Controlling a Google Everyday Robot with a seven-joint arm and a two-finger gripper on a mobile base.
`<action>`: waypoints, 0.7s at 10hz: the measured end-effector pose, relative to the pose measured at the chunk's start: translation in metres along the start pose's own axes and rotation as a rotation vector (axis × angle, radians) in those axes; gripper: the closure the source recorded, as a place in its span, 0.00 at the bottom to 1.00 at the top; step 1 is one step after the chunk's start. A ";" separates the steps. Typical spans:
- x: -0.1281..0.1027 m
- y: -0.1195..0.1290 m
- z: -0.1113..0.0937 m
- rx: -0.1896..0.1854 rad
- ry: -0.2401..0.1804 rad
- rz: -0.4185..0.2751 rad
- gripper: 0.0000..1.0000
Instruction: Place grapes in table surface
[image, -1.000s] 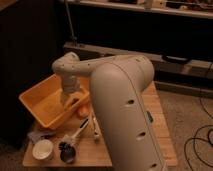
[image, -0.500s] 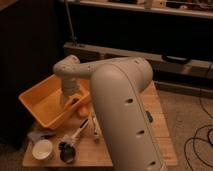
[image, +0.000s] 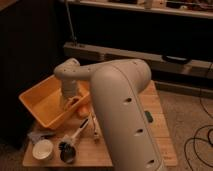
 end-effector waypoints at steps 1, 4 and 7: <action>0.001 0.000 0.009 0.007 0.006 0.002 0.20; 0.003 0.004 0.037 0.048 0.045 0.011 0.20; 0.000 0.002 0.051 0.045 0.077 0.027 0.44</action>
